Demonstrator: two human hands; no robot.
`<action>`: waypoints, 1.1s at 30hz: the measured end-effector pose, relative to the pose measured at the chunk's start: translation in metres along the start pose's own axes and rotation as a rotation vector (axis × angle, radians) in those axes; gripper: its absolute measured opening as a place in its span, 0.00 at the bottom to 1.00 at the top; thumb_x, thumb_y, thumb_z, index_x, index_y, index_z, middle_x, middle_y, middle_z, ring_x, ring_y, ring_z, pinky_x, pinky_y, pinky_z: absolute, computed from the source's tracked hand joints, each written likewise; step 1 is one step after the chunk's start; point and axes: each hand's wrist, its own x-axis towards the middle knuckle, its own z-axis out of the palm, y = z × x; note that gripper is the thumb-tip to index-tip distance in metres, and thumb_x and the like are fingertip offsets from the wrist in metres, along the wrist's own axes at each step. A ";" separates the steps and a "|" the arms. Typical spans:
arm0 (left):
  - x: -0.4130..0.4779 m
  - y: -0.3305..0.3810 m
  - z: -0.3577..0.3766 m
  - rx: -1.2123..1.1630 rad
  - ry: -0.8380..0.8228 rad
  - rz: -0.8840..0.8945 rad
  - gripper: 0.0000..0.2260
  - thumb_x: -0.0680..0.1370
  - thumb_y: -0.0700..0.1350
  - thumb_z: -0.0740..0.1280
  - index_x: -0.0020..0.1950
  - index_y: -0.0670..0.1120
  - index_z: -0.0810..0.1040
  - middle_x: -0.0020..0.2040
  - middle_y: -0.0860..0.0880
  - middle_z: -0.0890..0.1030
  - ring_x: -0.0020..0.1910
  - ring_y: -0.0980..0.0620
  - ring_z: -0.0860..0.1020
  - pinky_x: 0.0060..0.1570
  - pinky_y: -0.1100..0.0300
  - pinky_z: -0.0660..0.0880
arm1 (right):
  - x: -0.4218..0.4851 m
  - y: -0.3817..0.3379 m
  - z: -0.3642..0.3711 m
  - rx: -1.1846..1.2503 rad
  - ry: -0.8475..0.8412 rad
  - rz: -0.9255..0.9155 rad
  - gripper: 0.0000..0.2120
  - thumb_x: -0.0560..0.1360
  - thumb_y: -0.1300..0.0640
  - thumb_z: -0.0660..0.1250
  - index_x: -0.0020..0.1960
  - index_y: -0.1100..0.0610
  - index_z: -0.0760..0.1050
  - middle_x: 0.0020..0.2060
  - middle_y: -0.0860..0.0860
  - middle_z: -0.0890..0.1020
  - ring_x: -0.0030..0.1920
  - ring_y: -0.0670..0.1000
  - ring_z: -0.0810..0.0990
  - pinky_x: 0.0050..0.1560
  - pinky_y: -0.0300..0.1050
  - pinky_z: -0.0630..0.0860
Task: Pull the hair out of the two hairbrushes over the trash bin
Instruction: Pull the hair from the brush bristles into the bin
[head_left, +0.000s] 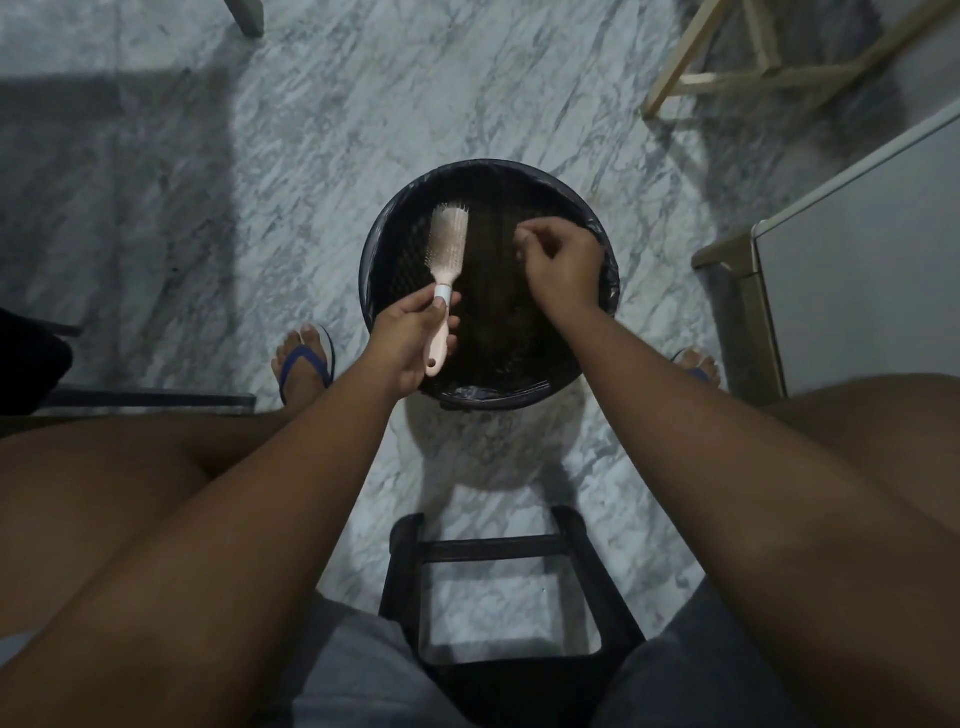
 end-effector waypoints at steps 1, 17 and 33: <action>0.001 -0.002 -0.001 -0.011 0.022 -0.014 0.16 0.81 0.38 0.62 0.69 0.41 0.73 0.56 0.47 0.81 0.41 0.53 0.78 0.32 0.61 0.76 | 0.002 -0.001 -0.002 0.058 0.075 0.005 0.05 0.74 0.61 0.69 0.44 0.57 0.83 0.35 0.49 0.84 0.36 0.45 0.82 0.43 0.36 0.79; -0.007 -0.005 0.008 0.061 -0.029 -0.025 0.17 0.81 0.37 0.62 0.69 0.46 0.73 0.57 0.49 0.82 0.47 0.50 0.81 0.38 0.57 0.79 | -0.017 -0.008 0.011 -0.132 -0.252 -0.001 0.28 0.72 0.46 0.73 0.70 0.51 0.72 0.54 0.50 0.81 0.48 0.44 0.80 0.54 0.34 0.76; -0.008 -0.014 0.016 -0.100 -0.163 -0.094 0.16 0.81 0.36 0.60 0.69 0.43 0.73 0.58 0.47 0.81 0.43 0.52 0.78 0.37 0.59 0.77 | 0.013 -0.033 0.000 -0.056 -0.059 -0.168 0.04 0.75 0.60 0.68 0.45 0.59 0.82 0.39 0.48 0.84 0.41 0.44 0.81 0.48 0.38 0.78</action>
